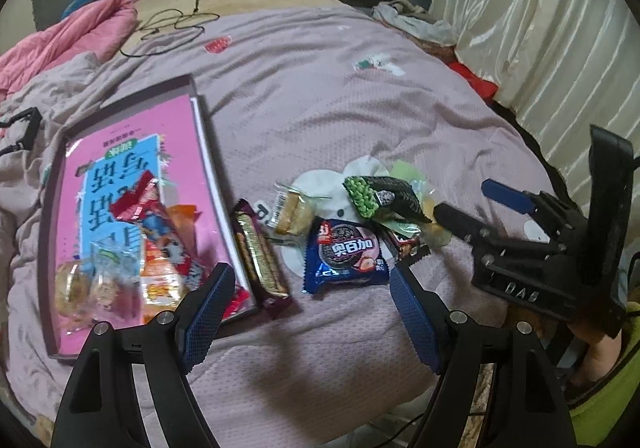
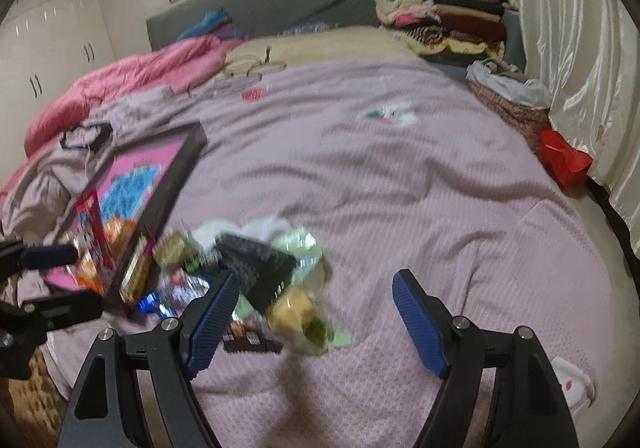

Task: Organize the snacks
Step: 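Move both tools back over the snack pile beside the tray, then grasp the blue cookie pack with left tool while right tool grasps the green-label clear bag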

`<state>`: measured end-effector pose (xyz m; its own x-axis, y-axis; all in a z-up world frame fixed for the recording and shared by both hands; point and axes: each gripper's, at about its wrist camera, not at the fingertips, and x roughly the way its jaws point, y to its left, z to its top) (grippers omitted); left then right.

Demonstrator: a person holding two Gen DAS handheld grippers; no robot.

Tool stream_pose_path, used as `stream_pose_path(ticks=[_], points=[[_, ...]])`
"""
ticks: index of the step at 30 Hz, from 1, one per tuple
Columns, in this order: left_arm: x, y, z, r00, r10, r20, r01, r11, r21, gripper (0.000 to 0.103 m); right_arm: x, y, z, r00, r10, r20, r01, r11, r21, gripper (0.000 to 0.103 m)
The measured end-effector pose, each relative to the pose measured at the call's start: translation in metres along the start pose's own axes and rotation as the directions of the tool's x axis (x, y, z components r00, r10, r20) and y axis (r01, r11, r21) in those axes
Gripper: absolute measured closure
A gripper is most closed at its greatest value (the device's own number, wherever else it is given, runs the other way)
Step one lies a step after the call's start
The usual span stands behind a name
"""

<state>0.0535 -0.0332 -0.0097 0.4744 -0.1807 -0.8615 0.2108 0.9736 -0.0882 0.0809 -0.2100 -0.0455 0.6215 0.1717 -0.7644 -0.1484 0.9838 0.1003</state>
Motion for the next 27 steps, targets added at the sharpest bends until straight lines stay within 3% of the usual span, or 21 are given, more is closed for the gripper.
stream_pose_path(ticks=[11,22,27], points=[[0.035,-0.012,0.003,0.998,0.010,-0.067,-0.008,0.999,0.032,0.022,0.026,-0.009,-0.011,0.994,0.041,-0.104,-0.042,0.999,-0.014,0.024],[0.054,-0.019,0.012,0.995,0.016,-0.101,-0.012,0.999,0.040,0.022,0.041,-0.006,-0.002,0.993,0.056,-0.102,-0.064,0.995,-0.072,0.025],[0.065,-0.023,0.013,0.992,0.027,-0.124,-0.021,0.999,0.049,0.022,0.044,-0.009,0.000,0.990,0.098,-0.103,-0.105,0.993,-0.061,0.034]])
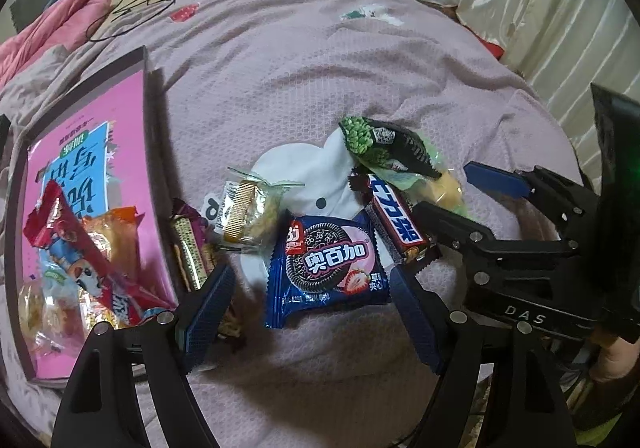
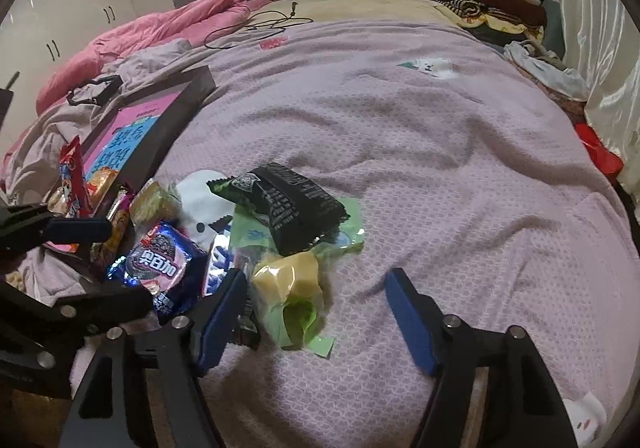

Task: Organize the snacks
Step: 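Grasp the blue cookie pack with left tool while right tool grasps the green-label clear bag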

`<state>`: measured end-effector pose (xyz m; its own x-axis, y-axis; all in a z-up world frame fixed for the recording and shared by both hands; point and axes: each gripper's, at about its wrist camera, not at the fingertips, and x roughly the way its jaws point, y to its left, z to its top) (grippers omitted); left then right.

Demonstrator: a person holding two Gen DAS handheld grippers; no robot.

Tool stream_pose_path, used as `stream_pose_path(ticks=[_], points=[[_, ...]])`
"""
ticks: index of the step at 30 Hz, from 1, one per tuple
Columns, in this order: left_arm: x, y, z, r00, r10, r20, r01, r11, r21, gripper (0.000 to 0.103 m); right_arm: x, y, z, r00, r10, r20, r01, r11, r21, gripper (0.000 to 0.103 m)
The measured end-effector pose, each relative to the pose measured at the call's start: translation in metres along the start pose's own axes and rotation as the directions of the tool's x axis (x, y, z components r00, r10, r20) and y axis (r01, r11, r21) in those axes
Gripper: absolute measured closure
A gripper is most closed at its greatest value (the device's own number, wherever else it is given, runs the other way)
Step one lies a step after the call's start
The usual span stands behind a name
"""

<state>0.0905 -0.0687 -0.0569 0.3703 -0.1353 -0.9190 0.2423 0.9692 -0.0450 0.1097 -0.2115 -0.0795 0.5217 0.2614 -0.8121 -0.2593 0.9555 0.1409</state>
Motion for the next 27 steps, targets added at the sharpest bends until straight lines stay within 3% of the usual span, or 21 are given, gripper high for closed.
stream_pose_path(ticks=[7,11,23,27], points=[[0.012,-0.003,0.001,1.000,0.012,-0.021,-0.012,1.000,0.002,0.022,0.005,-0.003,0.004,0.999,0.044,0.009,-0.044,0.999,0.003,0.048],[0.017,-0.003,0.004,1.000,0.013,-0.024,-0.013,1.000,-0.010,0.022,0.008,-0.005,0.008,0.993,0.116,0.010,-0.116,0.993,0.022,0.062],[0.031,-0.007,0.007,0.999,0.035,-0.039,-0.036,0.999,-0.022,0.024,-0.001,-0.005,0.000,0.980,0.199,0.014,-0.199,0.979,0.045,0.066],[0.031,-0.006,0.008,0.999,0.024,-0.038,-0.025,0.999,-0.031,0.031,-0.008,-0.009,-0.004,0.969,0.247,0.022,-0.248,0.965,0.089,0.066]])
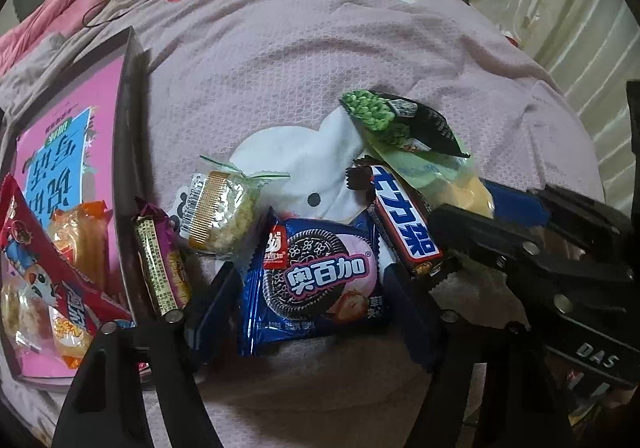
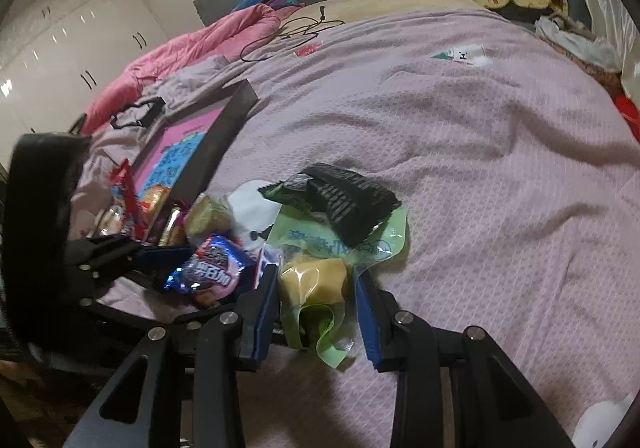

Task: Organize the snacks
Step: 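Grasp the blue cookie pack with left tool while right tool grasps the green-label clear bag, then carry the cookie pack and green-label bag over the pink tray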

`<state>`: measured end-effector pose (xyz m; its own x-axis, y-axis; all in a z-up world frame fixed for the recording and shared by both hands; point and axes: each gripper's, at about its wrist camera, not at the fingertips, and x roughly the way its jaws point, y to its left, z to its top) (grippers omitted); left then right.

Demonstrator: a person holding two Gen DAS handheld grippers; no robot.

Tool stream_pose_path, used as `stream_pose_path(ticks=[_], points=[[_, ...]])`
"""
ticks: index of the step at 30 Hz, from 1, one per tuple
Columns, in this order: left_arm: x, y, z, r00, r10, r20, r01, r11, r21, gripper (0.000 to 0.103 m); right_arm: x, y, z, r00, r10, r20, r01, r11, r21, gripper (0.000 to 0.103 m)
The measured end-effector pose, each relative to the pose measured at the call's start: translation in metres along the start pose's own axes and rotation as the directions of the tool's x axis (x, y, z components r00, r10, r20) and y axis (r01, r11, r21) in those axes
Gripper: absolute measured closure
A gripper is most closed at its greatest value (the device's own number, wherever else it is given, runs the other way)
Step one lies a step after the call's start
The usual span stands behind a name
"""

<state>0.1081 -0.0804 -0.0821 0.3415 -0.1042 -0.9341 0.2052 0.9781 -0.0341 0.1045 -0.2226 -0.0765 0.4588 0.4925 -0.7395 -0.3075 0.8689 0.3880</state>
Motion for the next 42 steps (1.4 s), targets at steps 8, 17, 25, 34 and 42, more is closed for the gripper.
stream_pose_path(ticks=[8,17,25,34,42], points=[[-0.008,0.007,-0.004,0.999,-0.034,0.014,0.035,0.999,-0.024,0.044,-0.009,0.004,-0.003,0.999,0.044,0.019,-0.045,0.999,0.015,0.066],[-0.029,0.007,-0.021,0.996,-0.082,0.032,0.082,0.997,-0.012,0.046,-0.023,0.012,-0.005,0.994,0.086,0.070,-0.088,0.996,0.023,0.066],[-0.059,0.016,-0.032,0.992,-0.100,0.082,0.102,0.995,-0.017,0.048,-0.026,0.025,-0.003,0.990,0.098,0.101,-0.100,0.995,0.005,0.066],[-0.082,0.032,-0.033,0.987,-0.097,0.129,0.104,0.993,-0.047,0.048,-0.033,0.042,0.004,0.984,0.093,0.152,-0.091,0.996,-0.020,0.066],[-0.107,0.050,-0.037,0.979,-0.091,0.182,0.106,0.991,-0.077,0.048,-0.036,0.057,0.009,0.980,0.096,0.175,-0.090,0.995,-0.040,0.066]])
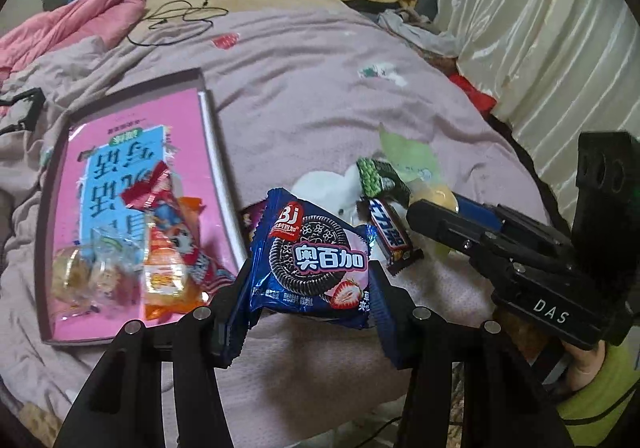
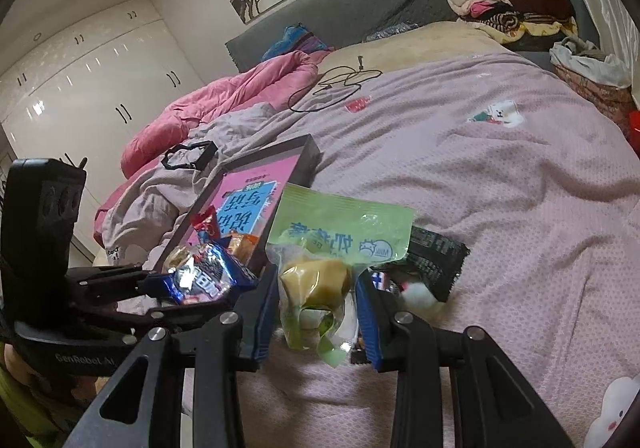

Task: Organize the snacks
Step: 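Carry the cookie pack and green-label bag over the pink tray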

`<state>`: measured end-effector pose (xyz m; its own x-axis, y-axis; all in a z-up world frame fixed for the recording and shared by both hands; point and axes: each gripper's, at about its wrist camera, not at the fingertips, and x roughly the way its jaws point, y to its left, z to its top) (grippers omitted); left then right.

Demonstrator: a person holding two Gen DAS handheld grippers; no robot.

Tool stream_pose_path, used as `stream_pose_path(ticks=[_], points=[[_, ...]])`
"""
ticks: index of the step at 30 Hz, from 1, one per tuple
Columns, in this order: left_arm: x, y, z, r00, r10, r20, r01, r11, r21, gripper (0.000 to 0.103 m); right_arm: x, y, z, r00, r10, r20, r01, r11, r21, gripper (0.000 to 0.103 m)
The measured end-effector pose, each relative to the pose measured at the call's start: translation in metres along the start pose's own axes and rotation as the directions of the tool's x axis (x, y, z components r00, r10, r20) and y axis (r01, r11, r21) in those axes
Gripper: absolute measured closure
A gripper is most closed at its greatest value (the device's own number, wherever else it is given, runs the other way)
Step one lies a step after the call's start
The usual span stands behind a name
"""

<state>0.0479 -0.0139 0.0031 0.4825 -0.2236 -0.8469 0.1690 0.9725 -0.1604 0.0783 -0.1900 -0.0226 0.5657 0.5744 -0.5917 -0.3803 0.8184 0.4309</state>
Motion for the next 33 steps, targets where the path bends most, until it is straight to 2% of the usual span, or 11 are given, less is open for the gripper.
stream_pose_path(ticks=[19,20,22,26,33], points=[[-0.051,0.066,0.002,0.993,0.054,0.102,-0.040,0.990,-0.133,0.049,0.006,0.066,0.014,0.998,0.057,0.022,-0.054,0.993,-0.102,0.066],[-0.054,0.071,0.002,0.992,0.059,0.108,-0.043,0.989,-0.142,0.055,0.007,0.070,0.014,0.998,0.060,0.021,-0.058,0.992,-0.110,0.066],[-0.060,0.081,0.003,0.990,0.068,0.121,-0.048,0.986,-0.161,0.061,0.009,0.076,0.013,0.998,0.067,0.015,-0.065,0.991,-0.120,0.066],[-0.066,0.096,0.004,0.987,0.088,0.137,-0.062,0.980,-0.187,0.061,0.018,0.087,0.012,0.997,0.075,-0.002,-0.074,0.988,-0.138,0.066],[-0.053,0.111,-0.002,0.991,0.081,0.105,-0.057,0.975,-0.216,0.062,0.033,0.095,0.004,0.997,0.069,-0.043,-0.075,0.985,-0.157,0.066]])
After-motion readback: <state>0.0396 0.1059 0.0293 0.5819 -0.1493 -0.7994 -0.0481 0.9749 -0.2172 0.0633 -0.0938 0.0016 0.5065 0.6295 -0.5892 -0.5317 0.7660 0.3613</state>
